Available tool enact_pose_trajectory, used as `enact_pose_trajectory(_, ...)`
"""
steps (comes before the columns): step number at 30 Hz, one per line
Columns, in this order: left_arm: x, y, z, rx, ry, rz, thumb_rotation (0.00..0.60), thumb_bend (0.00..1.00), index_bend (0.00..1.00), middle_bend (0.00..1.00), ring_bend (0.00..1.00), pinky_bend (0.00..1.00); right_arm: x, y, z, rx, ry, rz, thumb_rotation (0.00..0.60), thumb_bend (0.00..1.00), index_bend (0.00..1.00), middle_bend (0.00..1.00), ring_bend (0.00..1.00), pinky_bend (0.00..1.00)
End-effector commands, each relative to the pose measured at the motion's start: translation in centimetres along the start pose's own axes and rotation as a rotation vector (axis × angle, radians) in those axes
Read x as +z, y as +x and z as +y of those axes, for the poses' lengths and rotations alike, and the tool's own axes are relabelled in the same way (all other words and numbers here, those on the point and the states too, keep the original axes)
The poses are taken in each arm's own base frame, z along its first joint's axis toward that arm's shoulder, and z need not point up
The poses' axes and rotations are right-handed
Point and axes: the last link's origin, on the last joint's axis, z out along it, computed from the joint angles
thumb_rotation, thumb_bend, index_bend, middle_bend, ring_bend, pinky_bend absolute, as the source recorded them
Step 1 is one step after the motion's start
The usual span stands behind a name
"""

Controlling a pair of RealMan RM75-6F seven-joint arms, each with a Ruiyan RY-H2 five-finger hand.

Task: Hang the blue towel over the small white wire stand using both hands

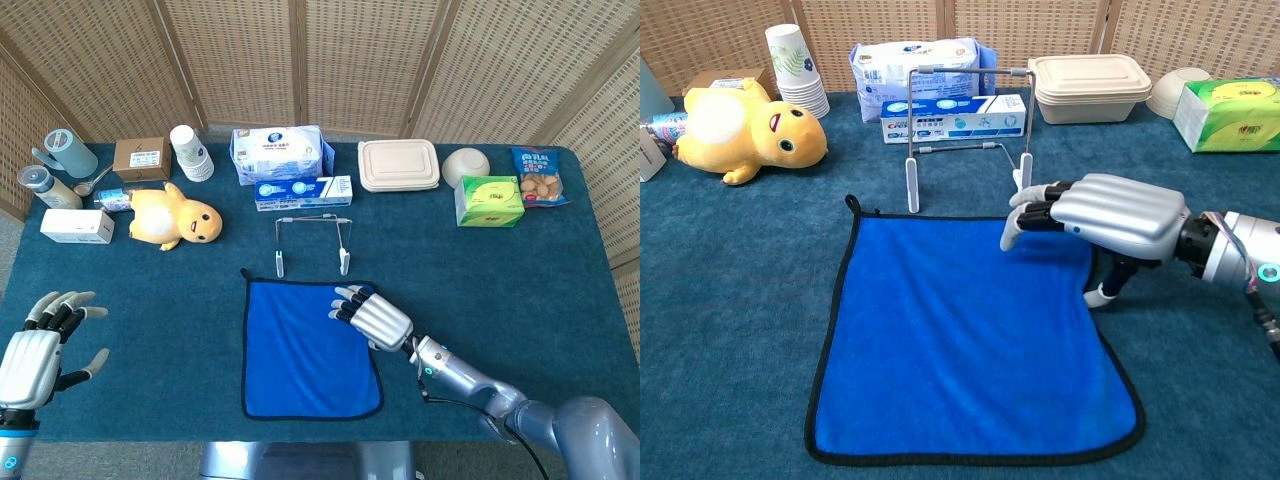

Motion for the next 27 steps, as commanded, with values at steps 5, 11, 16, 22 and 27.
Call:
enact_pose_trajectory(5,-0.1,0.0,-0.2,-0.003,0.003,0.002,0.6,0.37,0.32,0.23,0.19,0.11,0.4,0.0,-0.3,0.008,-0.003,0.015,0.6,0.27,0.28,0.26,0.12,0.22)
enact_pose_trajectory(11,-0.1,0.1,-0.3,-0.005,0.004,0.006,0.6,0.37,0.32,0.23,0.19,0.11,0.7,-0.2,-0.7,0.025,-0.004,0.026,0.6,0.35,0.28,0.26,0.13,0.22)
enact_pose_trajectory(16,-0.1,0.2,-0.3,-0.007,0.002,0.009,0.6,0.37,0.32,0.23,0.19,0.11,1.1,-0.3,-1.0,0.049,-0.009,0.041,0.6,0.37,0.33,0.28,0.15,0.22)
enact_pose_trajectory(22,-0.3,0.2,-0.5,-0.008,0.006,0.01,0.6,0.37,0.32,0.23,0.19,0.11,1.2,-0.5,-1.5,0.066,-0.003,0.06,0.6,0.37,0.48,0.33,0.21,0.24)
enact_pose_trajectory(27,-0.2,0.2,-0.6,-0.003,0.005,0.011,0.6,0.37,0.32,0.23,0.19,0.11,1.4,-0.6,-1.8,0.072,0.003,0.072,0.6,0.37,0.57,0.35,0.24,0.25)
